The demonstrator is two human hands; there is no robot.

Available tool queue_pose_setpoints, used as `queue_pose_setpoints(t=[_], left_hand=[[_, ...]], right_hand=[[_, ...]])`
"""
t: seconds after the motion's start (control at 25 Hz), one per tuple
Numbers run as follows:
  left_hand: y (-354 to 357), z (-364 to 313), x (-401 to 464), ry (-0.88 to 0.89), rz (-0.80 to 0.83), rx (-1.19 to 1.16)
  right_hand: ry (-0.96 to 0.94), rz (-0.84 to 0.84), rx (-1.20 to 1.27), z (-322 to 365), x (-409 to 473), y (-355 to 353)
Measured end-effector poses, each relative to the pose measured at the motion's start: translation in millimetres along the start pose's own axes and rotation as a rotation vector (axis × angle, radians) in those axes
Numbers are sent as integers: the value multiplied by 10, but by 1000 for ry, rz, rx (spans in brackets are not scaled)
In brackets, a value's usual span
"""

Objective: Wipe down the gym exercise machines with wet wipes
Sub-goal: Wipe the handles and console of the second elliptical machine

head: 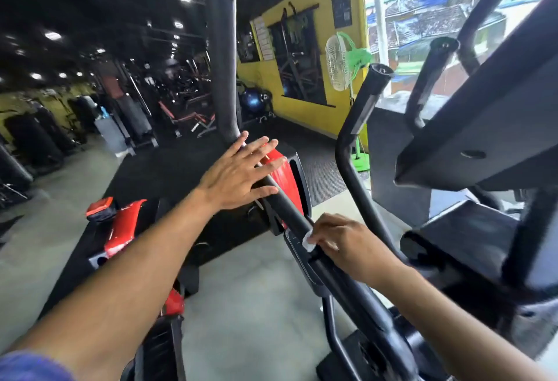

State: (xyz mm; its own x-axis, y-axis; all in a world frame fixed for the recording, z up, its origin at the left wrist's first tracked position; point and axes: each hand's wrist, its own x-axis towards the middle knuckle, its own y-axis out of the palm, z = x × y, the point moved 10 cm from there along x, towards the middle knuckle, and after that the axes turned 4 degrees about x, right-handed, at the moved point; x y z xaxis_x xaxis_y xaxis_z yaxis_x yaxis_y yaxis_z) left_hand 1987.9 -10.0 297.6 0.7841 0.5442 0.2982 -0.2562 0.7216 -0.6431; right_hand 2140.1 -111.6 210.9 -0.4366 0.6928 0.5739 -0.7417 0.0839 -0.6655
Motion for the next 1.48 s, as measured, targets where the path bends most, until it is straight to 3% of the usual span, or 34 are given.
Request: queue_pose_setpoints(t=[0.16,0.36,0.52,0.72,0.84,1.04,1.16,1.32,1.48], left_hand=[[10,-7,5,-21,-46,1],[34,5,5,-69,-111,-84],[14,6,6,-85,-161,-116],[65,-30,10,-29,-118,-62],[-7,124,14,-16,-99,111],[-24,460,-45,-125,-108,161],[22,418,-55,-144,-113,98],[6,409,-66,-147,-135,63],[28,429,-71,-172,-160,25]], right_hand=[[-16,74,-77,-20,-32,-12],[82,-164,-64,70,188,29],[-84,-20,-134,201,-149,120],[166,-210,147,-178,360,-73],[164,-290,195,-95,386,-5],[160,-184,160,-213,80,-102],[138,-219,209,-168,513,-65],[259,-230,375,-279,967,-34],[293,-153,499,-494,395,52]])
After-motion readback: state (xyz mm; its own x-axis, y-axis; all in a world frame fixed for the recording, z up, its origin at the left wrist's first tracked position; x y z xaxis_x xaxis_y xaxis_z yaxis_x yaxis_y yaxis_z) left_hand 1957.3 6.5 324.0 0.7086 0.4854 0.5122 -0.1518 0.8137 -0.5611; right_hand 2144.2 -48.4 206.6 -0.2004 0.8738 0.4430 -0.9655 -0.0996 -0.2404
